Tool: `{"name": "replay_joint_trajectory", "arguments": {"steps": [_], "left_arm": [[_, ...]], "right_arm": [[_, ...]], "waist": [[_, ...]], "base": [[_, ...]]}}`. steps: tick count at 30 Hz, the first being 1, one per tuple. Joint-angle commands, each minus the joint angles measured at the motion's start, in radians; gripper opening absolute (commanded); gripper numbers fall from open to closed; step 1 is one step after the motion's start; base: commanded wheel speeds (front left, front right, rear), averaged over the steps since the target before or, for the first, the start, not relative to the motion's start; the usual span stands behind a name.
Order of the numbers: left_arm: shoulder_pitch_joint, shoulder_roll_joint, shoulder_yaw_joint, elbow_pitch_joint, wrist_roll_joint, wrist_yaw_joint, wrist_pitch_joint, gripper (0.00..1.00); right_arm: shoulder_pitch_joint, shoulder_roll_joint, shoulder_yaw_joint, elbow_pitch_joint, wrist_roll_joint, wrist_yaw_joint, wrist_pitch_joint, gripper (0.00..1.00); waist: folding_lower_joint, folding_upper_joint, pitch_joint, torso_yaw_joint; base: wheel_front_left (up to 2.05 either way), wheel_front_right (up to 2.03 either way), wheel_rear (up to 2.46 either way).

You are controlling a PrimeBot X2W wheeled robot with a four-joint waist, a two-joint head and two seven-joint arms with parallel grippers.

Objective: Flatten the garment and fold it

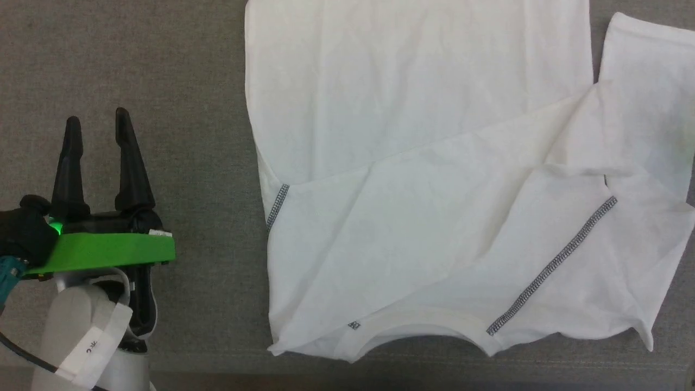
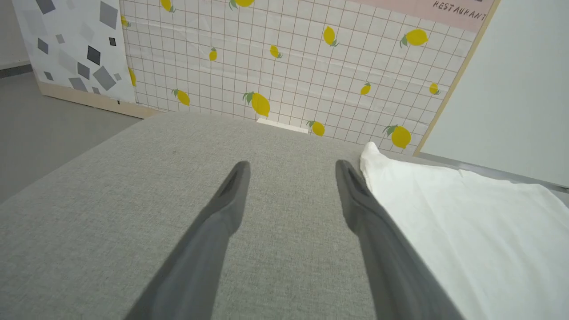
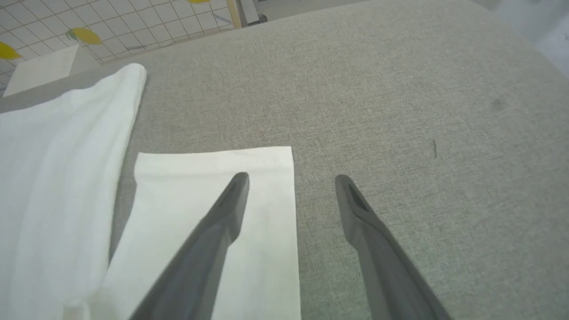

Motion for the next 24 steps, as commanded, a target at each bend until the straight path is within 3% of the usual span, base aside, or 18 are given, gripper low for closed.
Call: {"name": "replay_joint_trajectory", "arguments": {"steps": [1,10,11,12,16,24], "left_arm": [[0.002,-0.014,0.010,-0.003,0.013,-0.016,-0.004,1.00],[-0.004,-0.070,0.060,0.009,0.057,-0.068,-0.004,1.00],[-0.004,-0.074,0.063,0.010,0.062,-0.072,-0.004,1.00],[-0.003,-0.077,0.066,0.011,0.065,-0.075,-0.004,1.00],[-0.003,-0.087,0.075,0.011,0.075,-0.085,-0.005,1.00],[-0.001,-0.094,0.086,0.035,0.085,-0.099,-0.005,1.00]], "right_arm": [[-0.018,-0.002,-0.017,0.013,-0.020,-0.002,0.018,1.00],[-0.065,0.016,-0.053,0.042,-0.065,-0.002,0.145,1.00],[-0.067,0.018,-0.056,0.043,-0.067,-0.002,0.165,0.89],[-0.068,0.020,-0.057,0.044,-0.067,-0.002,0.181,0.53],[-0.074,0.023,-0.068,0.033,-0.068,-0.002,0.236,0.00],[-0.045,0.022,-0.092,-0.050,-0.057,-0.002,0.214,0.00]], "waist": [[-0.0001,0.0000,0.050,0.034],[-0.0001,0.0000,0.072,0.039],[-0.0001,0.0000,0.072,0.039],[-0.0001,0.0000,0.073,0.039],[-0.0001,0.0000,0.076,0.038],[-0.0001,0.0000,0.055,0.038]], "base": [[0.00,0.00,0.00],[0.00,0.00,0.00],[0.00,0.00,0.00],[0.00,0.00,0.00],[0.00,0.00,0.00],[0.00,0.00,0.00]]}}
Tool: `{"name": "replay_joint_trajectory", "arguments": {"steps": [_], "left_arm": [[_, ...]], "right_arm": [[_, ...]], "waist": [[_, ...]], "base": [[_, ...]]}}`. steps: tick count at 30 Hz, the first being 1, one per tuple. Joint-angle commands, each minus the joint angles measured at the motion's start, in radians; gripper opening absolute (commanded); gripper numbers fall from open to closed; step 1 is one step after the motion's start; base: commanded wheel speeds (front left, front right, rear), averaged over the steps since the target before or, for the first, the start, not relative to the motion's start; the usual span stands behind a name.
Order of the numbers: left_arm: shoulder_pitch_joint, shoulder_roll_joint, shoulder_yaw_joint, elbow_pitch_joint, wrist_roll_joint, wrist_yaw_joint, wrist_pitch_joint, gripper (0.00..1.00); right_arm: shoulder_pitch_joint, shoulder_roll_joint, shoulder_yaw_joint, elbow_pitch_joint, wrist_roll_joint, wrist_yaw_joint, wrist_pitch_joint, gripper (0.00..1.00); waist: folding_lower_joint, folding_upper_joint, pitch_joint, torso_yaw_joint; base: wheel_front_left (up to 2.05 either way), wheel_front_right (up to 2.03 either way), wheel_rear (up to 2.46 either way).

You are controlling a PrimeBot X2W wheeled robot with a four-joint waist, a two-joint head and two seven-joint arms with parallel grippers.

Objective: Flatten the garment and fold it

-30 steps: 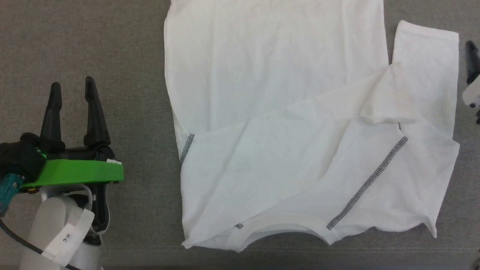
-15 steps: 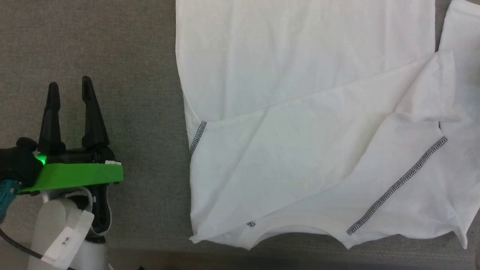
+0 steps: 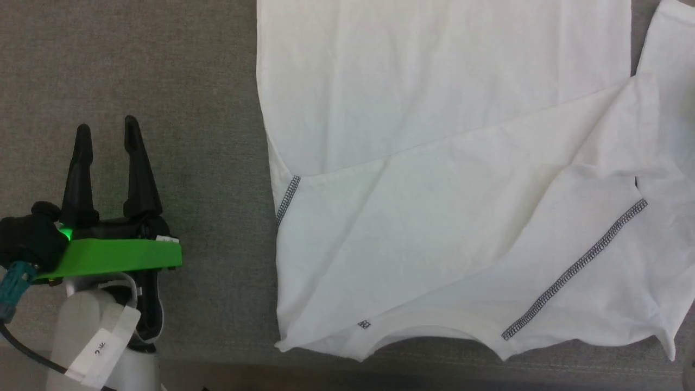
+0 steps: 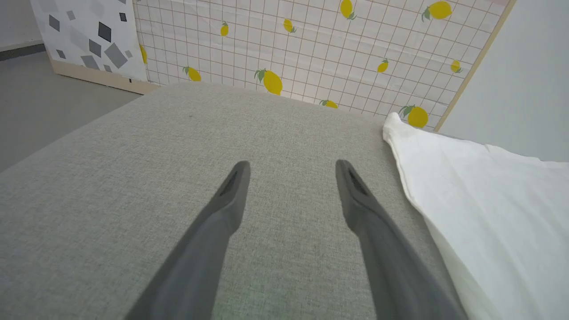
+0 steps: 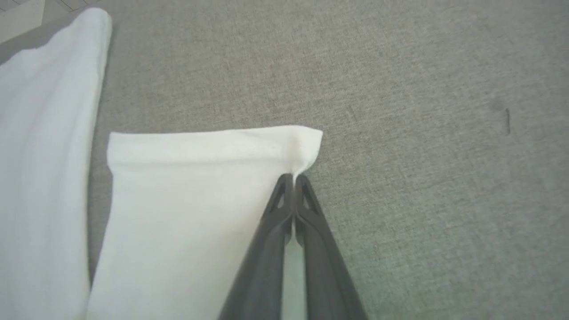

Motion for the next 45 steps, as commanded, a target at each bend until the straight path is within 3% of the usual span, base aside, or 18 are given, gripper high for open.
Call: {"name": "replay_joint_trajectory", "arguments": {"steps": [1,9,20,27,35,45], "left_arm": [[0.000,-0.003,0.005,0.007,0.006,-0.007,-0.005,1.00],[0.030,-0.016,0.000,0.042,0.015,-0.012,-0.005,1.00],[0.098,-0.023,0.007,0.084,0.015,-0.015,-0.005,1.00],[0.137,-0.027,0.008,0.091,0.011,-0.015,-0.005,1.00],[0.153,-0.030,-0.003,0.094,0.001,-0.016,-0.005,1.00],[0.148,-0.035,-0.014,0.097,-0.007,-0.016,-0.005,1.00]], "right_arm": [[0.028,0.003,-0.010,-0.015,0.007,-0.002,-0.027,0.00],[0.198,-0.043,-0.024,-0.194,-0.017,-0.002,-0.115,0.00],[0.469,-0.018,0.014,-0.640,0.005,-0.002,-0.007,0.00],[0.573,-0.020,0.071,-0.855,0.024,-0.002,0.052,0.00],[0.628,-0.037,0.287,-1.014,0.041,-0.002,0.114,0.00],[0.561,-0.052,0.748,-1.011,0.022,-0.002,0.154,0.00]], "waist": [[-0.0001,0.0000,-0.017,0.000],[-0.0001,0.0000,-0.127,-0.026],[-0.0001,0.0000,-0.284,-0.087],[-0.0001,0.0000,-0.341,-0.088],[-0.0001,0.0000,-0.358,-0.063],[-0.0001,0.0000,-0.349,-0.022]], "base": [[0.00,0.00,0.00],[0.00,0.00,0.00],[0.00,0.00,0.00],[0.00,0.00,0.00],[0.00,0.00,0.00],[0.00,0.00,0.00]]}}
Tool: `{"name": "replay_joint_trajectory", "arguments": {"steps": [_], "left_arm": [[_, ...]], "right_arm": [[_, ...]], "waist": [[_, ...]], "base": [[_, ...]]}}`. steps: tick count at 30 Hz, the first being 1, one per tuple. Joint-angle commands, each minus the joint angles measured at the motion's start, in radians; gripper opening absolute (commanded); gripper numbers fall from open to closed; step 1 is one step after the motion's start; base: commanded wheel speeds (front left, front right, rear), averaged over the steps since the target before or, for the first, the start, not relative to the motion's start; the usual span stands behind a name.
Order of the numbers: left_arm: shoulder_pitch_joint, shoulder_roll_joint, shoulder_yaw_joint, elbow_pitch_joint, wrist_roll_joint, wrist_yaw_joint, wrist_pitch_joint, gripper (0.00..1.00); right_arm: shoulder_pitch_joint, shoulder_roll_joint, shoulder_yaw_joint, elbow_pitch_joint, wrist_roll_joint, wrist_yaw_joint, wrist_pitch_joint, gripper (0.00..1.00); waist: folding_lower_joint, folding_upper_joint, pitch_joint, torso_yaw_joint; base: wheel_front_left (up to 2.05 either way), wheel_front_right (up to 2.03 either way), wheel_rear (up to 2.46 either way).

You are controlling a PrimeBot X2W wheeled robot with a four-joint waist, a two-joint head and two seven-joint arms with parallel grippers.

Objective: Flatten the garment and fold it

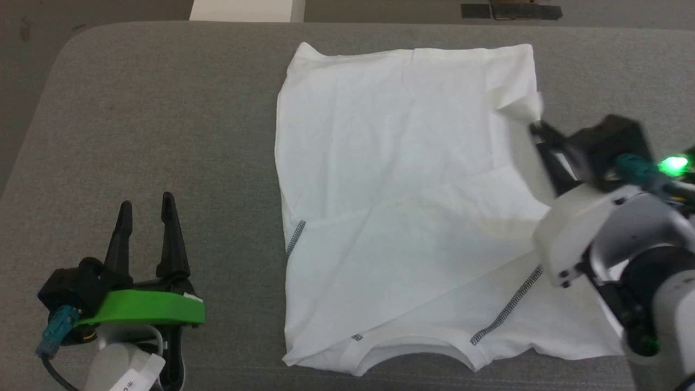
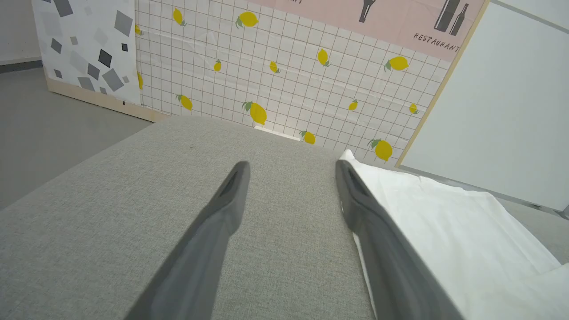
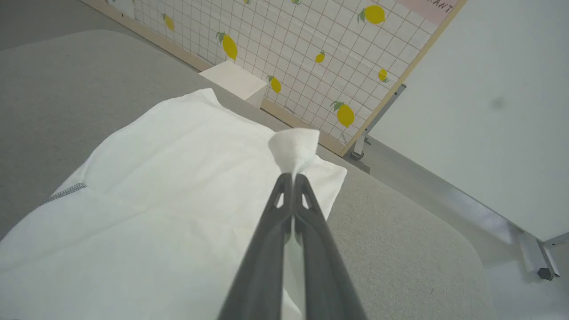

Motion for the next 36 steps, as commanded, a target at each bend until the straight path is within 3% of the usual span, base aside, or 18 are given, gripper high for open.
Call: {"name": "replay_joint_trajectory", "arguments": {"steps": [1,8,16,26,36], "left_arm": [[0.004,-0.003,-0.003,0.002,-0.007,-0.007,-0.005,1.00],[-0.005,-0.007,-0.015,0.008,-0.014,-0.007,-0.005,1.00],[-0.006,-0.011,-0.020,0.011,-0.019,-0.007,-0.005,1.00],[-0.009,-0.014,-0.019,0.010,-0.019,-0.007,-0.005,1.00],[-0.018,-0.016,-0.017,0.010,-0.018,-0.007,-0.005,1.00]], "right_arm": [[-0.025,0.003,0.047,0.019,-0.001,-0.002,-0.003,0.00],[-0.071,0.044,0.299,0.202,0.037,-0.002,-0.044,0.00],[-0.072,0.080,0.490,0.414,0.087,-0.002,-0.101,0.00],[-0.099,0.113,0.609,0.608,0.113,-0.002,-0.165,0.00],[-0.127,0.169,0.662,0.757,0.178,-0.002,-0.217,0.00]], "waist": [[0.0000,0.0000,0.003,0.012],[0.0000,0.0000,0.013,0.049],[0.0000,0.0000,0.022,0.076],[0.0000,0.0000,0.031,0.082],[0.0000,0.0000,0.047,0.078]], "base": [[0.00,0.00,0.00],[0.00,0.00,0.00],[0.00,0.00,0.00],[0.00,0.00,0.00],[0.00,0.00,0.00]]}}
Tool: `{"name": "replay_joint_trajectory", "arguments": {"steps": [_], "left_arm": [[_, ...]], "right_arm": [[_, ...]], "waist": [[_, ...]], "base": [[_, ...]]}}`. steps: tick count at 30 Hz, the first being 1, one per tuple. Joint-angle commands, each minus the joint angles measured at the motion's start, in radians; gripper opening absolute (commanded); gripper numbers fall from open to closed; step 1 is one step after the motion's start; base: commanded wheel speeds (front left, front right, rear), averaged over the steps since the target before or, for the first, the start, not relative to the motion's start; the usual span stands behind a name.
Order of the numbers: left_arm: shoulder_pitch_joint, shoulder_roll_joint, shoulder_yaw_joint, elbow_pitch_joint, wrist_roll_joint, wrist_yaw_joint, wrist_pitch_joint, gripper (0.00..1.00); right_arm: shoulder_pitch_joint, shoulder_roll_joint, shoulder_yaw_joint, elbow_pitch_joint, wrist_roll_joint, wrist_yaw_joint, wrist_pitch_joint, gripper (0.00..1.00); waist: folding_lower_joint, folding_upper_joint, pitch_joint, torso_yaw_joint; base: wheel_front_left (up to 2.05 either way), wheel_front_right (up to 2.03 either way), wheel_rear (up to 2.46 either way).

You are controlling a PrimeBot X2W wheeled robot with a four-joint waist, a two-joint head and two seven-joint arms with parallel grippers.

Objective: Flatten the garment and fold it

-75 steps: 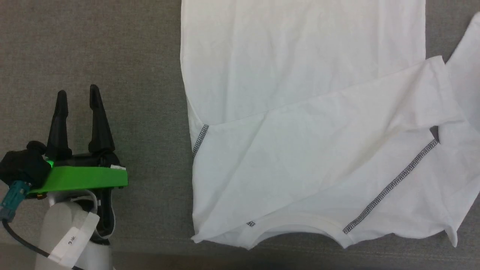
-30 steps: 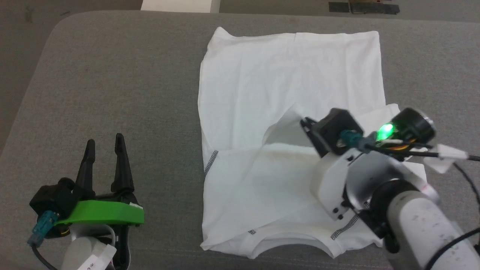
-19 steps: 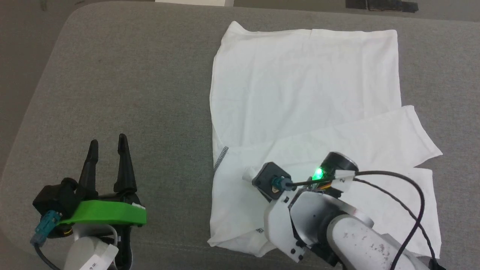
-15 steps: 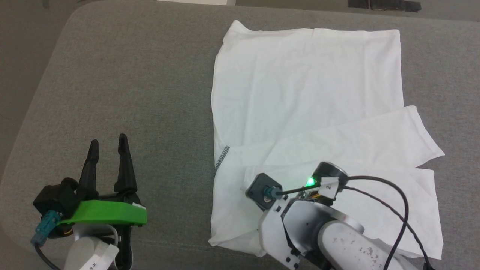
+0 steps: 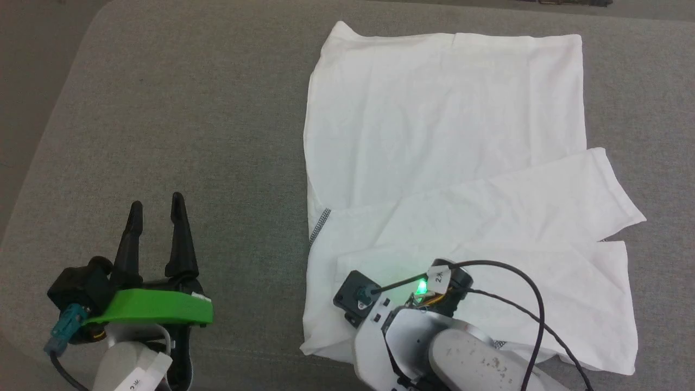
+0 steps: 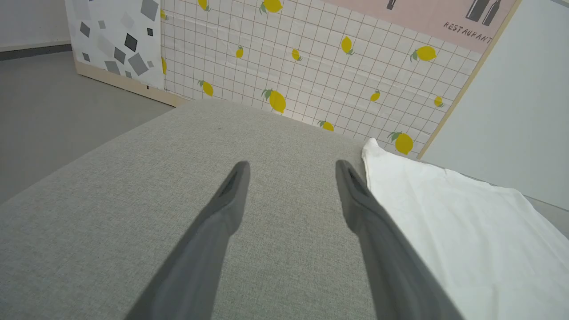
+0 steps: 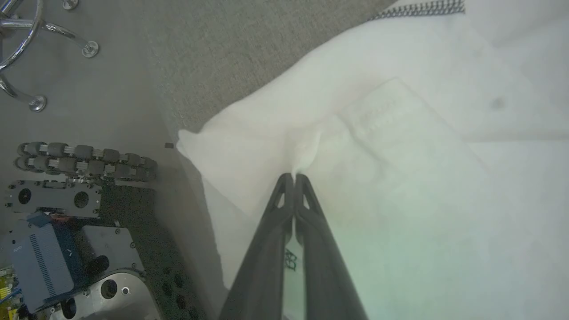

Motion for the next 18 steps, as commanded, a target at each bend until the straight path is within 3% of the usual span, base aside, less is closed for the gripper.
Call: {"name": "replay_joint_trajectory", "arguments": {"steps": [1,9,10,11,12,18], "left_arm": [[-0.012,-0.005,0.003,-0.001,-0.004,-0.007,-0.005,1.00],[-0.013,-0.006,0.003,0.003,-0.001,-0.007,-0.005,1.00],[-0.013,-0.006,0.002,0.003,0.000,-0.007,-0.005,1.00],[-0.013,-0.006,0.001,0.004,0.000,-0.007,-0.005,1.00],[-0.013,-0.006,0.000,0.004,0.000,-0.007,-0.005,1.00],[-0.001,-0.006,0.002,0.006,0.002,-0.007,-0.005,1.00]], "right_arm": [[-0.022,0.009,0.010,0.011,0.012,-0.002,-0.015,0.00],[-0.066,0.043,0.034,0.091,0.047,-0.002,-0.068,0.01],[-0.067,0.046,0.033,0.102,0.050,-0.002,-0.069,0.32],[-0.066,0.049,0.034,0.113,0.055,-0.002,-0.067,0.96],[-0.065,0.051,0.031,0.119,0.060,-0.002,-0.069,1.00],[-0.041,0.057,-0.023,0.072,0.109,-0.002,-0.124,1.00]], "waist": [[0.0000,0.0000,0.000,-0.002],[0.0000,0.0000,-0.009,-0.012],[0.0000,0.0000,-0.010,-0.012],[0.0000,0.0000,-0.011,-0.013],[0.0000,0.0000,-0.012,-0.013],[0.0000,0.0000,-0.031,-0.026]], "base": [[0.00,0.00,0.00],[0.00,0.00,0.00],[0.00,0.00,0.00],[0.00,0.00,0.00],[0.00,0.00,0.00],[0.00,0.00,0.00]]}}
